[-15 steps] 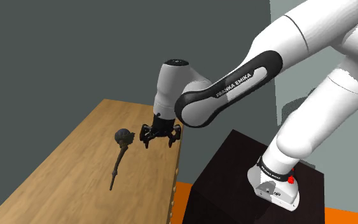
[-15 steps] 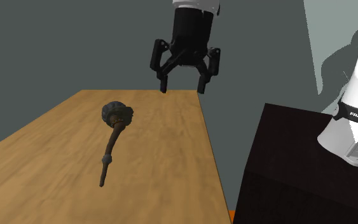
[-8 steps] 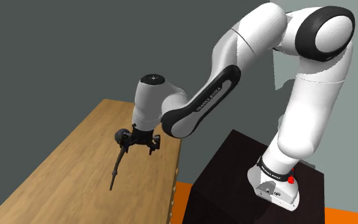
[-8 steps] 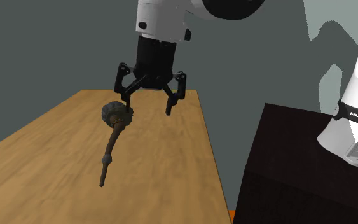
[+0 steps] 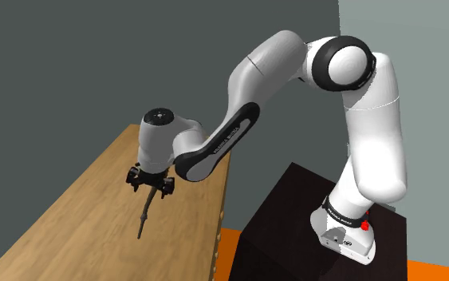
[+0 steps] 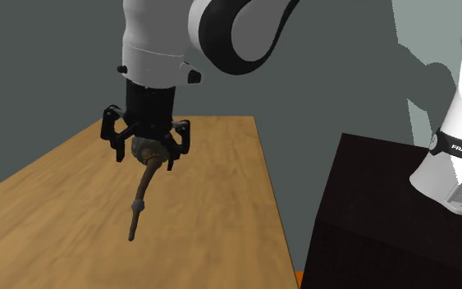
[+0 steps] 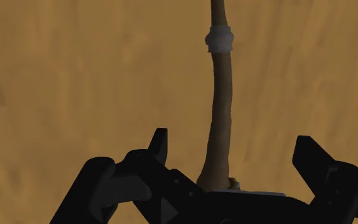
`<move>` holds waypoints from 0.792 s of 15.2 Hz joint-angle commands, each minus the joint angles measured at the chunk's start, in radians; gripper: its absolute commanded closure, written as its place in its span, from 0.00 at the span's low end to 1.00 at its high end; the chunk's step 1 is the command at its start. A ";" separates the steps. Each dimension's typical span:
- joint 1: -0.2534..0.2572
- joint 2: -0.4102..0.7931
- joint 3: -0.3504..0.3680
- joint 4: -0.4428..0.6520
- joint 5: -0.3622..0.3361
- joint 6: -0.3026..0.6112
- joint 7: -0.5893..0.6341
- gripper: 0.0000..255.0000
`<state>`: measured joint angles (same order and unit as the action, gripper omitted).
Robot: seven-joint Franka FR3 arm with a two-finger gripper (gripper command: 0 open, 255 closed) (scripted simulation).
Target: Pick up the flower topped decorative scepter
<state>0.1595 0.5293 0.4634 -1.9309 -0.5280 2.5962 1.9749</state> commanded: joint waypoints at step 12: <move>0.058 0.103 -0.075 0.044 -0.075 0.064 0.075 1.00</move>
<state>0.2179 0.6304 0.3893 -1.8866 -0.6022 2.6582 2.0495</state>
